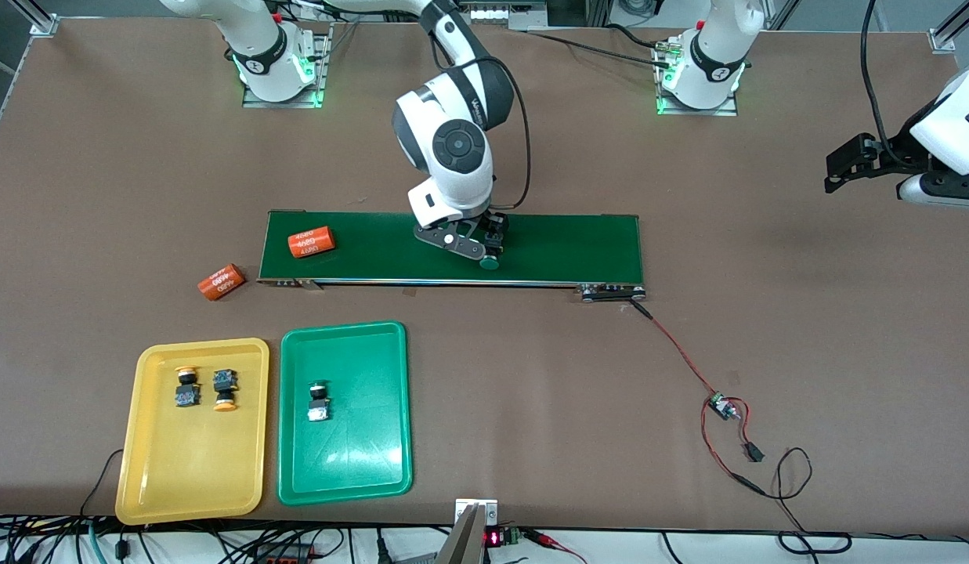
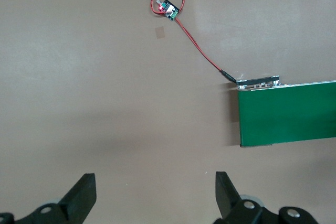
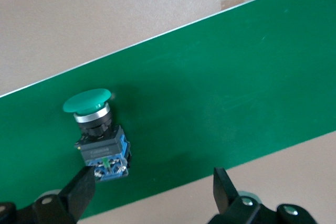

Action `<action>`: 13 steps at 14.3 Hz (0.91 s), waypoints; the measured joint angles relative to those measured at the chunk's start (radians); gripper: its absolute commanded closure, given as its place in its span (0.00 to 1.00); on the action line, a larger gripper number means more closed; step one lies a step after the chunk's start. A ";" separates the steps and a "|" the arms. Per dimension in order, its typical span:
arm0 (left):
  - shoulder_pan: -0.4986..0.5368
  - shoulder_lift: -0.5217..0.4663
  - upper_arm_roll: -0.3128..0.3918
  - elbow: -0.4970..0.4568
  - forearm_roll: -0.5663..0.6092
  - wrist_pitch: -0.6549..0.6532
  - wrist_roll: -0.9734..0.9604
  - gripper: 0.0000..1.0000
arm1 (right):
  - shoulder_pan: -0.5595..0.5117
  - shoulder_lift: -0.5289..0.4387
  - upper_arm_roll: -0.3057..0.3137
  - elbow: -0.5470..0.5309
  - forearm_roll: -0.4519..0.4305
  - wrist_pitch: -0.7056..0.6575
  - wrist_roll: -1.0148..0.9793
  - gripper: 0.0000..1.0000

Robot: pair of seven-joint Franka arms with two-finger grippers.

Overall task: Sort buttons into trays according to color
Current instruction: 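Reach the right gripper over the green button on the belt, then grasp the green button and lift it with the right gripper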

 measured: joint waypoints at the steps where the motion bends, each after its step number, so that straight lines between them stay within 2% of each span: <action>1: 0.000 0.000 0.000 0.000 0.000 0.000 0.000 0.00 | 0.007 0.015 0.001 0.000 0.000 0.016 0.003 0.00; 6: 0.001 0.000 0.000 0.000 0.000 0.000 0.000 0.00 | 0.022 0.054 0.001 0.001 0.001 0.092 0.016 0.00; 13: 0.002 0.000 0.000 0.000 0.000 0.000 0.000 0.00 | 0.008 0.058 -0.006 0.017 0.001 0.105 0.016 0.01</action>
